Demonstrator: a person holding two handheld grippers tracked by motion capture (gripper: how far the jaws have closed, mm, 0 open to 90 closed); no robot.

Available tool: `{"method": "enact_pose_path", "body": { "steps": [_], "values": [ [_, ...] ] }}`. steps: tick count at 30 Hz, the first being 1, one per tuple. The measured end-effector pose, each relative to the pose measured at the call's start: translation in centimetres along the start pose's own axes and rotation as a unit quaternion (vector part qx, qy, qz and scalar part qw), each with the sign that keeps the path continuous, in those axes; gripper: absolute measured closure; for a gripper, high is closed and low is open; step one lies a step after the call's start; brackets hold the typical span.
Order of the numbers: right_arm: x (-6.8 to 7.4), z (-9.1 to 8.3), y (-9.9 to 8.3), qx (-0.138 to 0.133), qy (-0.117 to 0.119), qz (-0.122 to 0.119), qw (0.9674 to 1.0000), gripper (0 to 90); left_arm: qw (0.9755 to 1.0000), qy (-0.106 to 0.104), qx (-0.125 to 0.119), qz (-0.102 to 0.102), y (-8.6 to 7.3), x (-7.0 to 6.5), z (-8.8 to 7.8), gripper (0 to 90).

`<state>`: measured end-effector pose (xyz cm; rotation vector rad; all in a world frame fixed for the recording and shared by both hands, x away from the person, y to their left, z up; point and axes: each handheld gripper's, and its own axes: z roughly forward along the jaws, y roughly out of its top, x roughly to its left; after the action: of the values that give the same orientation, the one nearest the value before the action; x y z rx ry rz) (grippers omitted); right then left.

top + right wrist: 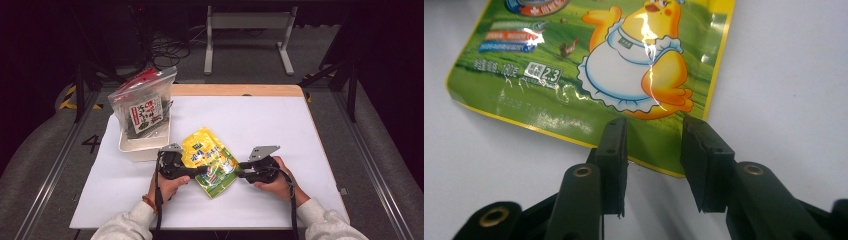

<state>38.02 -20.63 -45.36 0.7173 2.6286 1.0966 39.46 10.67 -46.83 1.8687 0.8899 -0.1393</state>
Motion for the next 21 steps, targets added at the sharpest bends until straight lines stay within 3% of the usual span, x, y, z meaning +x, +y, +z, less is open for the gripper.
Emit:
{"method": "enact_pose_path", "body": {
  "steps": [2, 3, 4, 7, 10, 14, 19, 21],
  "values": [
    [0.2, 0.0, 0.0, -0.001, 0.000, -0.006, 1.0000, 62.2, 0.9996, -0.001, -0.015, 0.022, 0.5, -0.6, 0.1, 53.6],
    [0.2, 0.0, -0.1, -0.001, -0.002, -0.007, 1.0000, 62.2, 0.9996, -0.001, -0.015, 0.022, 0.5, -0.6, 0.1, 59.2],
    [0.3, -0.1, -0.1, -0.002, -0.002, -0.008, 1.0000, 61.8, 0.9985, 0.003, -0.027, 0.047, 0.9, -1.1, -0.1, 63.1],
    [0.4, -0.3, -0.2, -0.005, 0.001, -0.007, 1.0000, 58.6, 0.9974, -0.002, -0.038, 0.061, 1.0, -1.7, -0.3, 70.0],
    [0.5, -0.7, -0.5, -0.011, 0.007, -0.005, 0.9999, 52.0, 0.9939, -0.010, -0.049, 0.098, 1.3, -2.9, -0.8, 79.5],
    [0.3, -1.6, -0.9, -0.028, 0.022, 0.008, 0.9993, 46.6, 0.9893, -0.012, -0.052, 0.136, 1.5, -4.3, -1.0, 82.7],
    [0.6, -2.9, -1.0, -0.046, 0.020, 0.002, 0.9987, 43.5, 0.9837, -0.017, -0.064, 0.167, 1.7, -5.4, -1.6, 84.5],
    [0.6, -3.3, -1.1, -0.051, 0.017, 0.006, 0.9985, 41.7, 0.9803, -0.009, -0.063, 0.187, 1.8, -5.6, -1.9, 84.8]
  ]
}}
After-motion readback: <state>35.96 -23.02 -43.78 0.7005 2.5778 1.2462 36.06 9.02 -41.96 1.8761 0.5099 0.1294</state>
